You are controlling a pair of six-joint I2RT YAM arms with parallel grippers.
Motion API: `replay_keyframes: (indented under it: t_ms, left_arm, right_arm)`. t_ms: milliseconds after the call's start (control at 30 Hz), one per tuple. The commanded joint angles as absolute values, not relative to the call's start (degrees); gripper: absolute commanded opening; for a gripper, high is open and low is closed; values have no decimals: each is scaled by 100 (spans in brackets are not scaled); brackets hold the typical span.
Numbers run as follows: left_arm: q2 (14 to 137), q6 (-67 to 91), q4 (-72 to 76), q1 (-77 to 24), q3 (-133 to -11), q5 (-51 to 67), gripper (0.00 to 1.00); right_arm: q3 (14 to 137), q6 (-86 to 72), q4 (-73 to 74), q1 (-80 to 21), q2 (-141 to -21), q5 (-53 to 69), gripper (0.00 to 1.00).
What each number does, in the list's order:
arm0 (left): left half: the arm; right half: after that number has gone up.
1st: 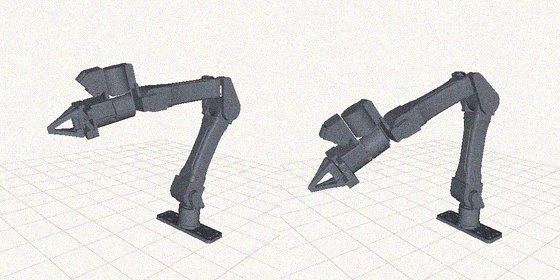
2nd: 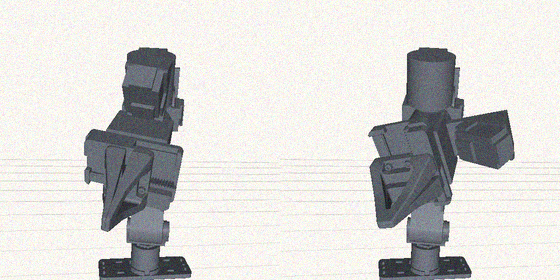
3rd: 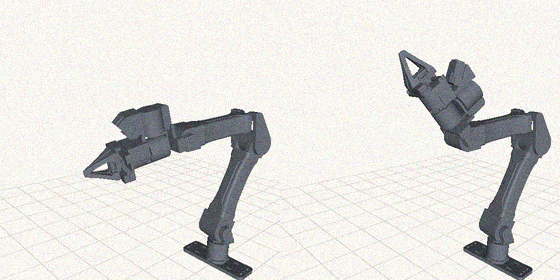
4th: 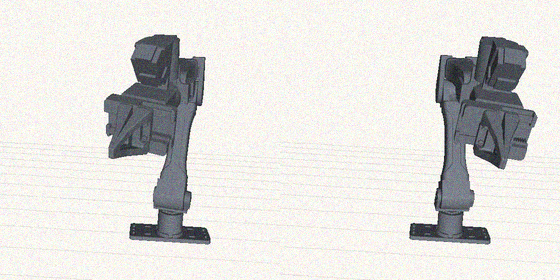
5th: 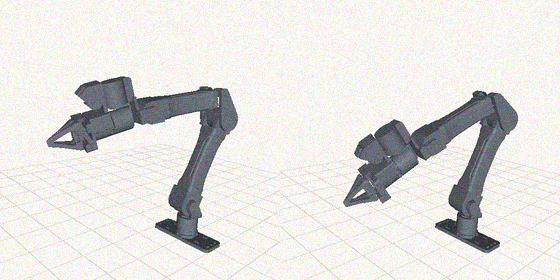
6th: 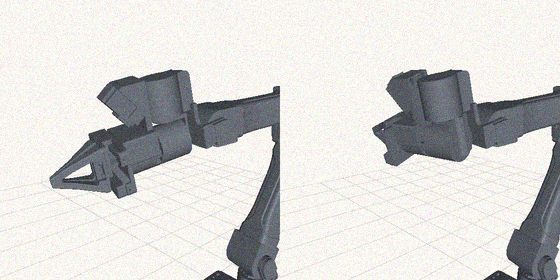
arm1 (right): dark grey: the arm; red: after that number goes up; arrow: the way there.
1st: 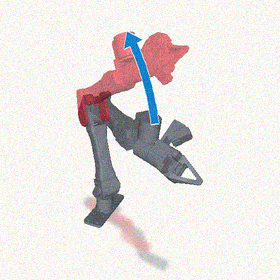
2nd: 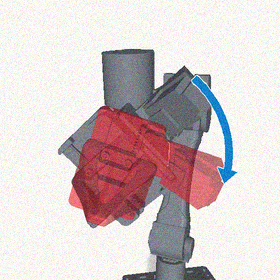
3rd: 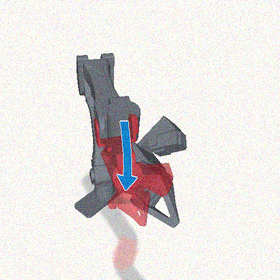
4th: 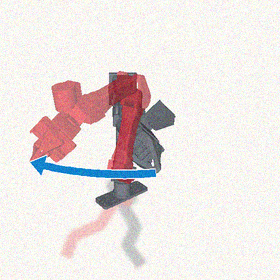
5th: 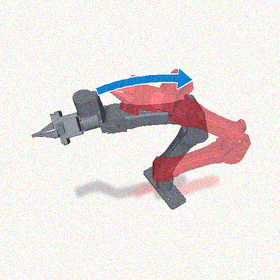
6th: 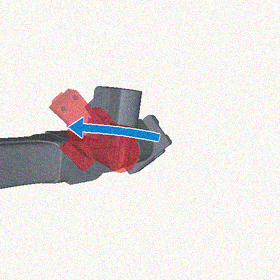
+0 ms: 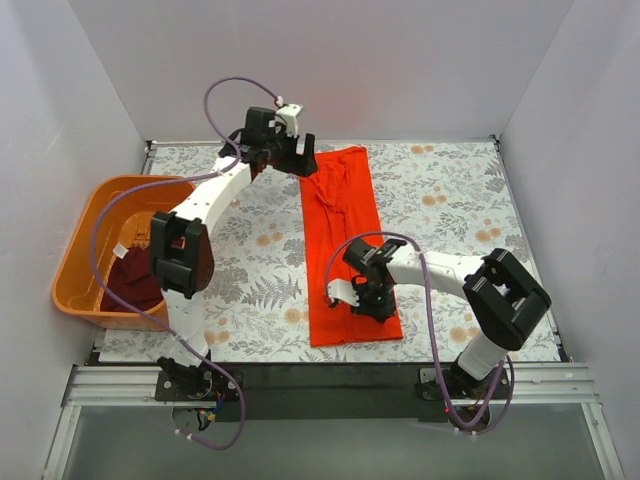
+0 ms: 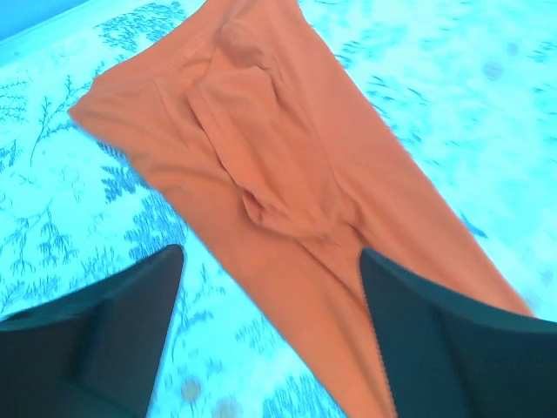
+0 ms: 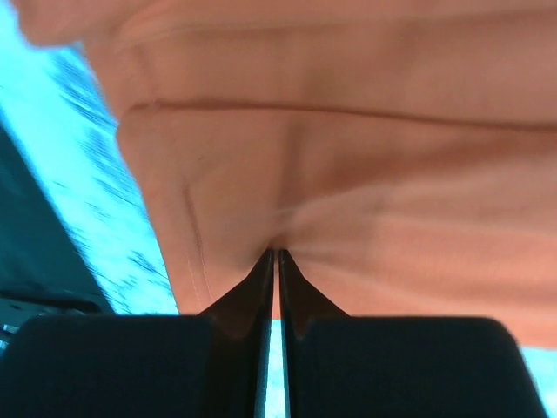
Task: Fold and stack the t-shirts
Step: Fold the tshirt
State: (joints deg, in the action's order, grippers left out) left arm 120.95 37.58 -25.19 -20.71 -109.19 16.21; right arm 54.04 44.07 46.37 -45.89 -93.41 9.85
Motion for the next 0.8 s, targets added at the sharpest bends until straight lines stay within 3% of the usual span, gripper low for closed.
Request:
replay_keyframes:
  t_ms: [0,200,333,433,500,533,567,767]
  left_arm:
    - [11042,4069,-2813,-1706,-10049,2600,85]
    - [9301,3674,-2584,-1644,-8219,2453,87]
    - [8053,3254,-2303,-1591,-7411,2521,89]
    - [7270,2805,-2320,-1600,-6962,2698,89]
    - [6937,2411,-2539,-1626,-6856,2812,89]
    - [6865,2130,-3053,-1635,-6838,3326,89]
    - [6812,1701,-3346,-1652,-6794,3644,89]
    - [5461,-156,-3946,-2170,-4926,4850,90]
  right_arm:
    - [5361,3948,4263,-5272,-9703,1924,10]
    - [5519,3472,4280,-5669,-9335,1873,15]
    - [6072,3987,4500,-5293,-8038,1039,50]
    - [6678,4489,4474,-5037,-7385,633,59]
    - [7047,4526,4482,-5027,-7190,711,59]
    - [7136,4465,4474,-5045,-7085,973,85]
    - [7163,4456,4465,-5045,-7040,1176,97]
    - [6664,4717,4780,-5124,-7128,3066,98]
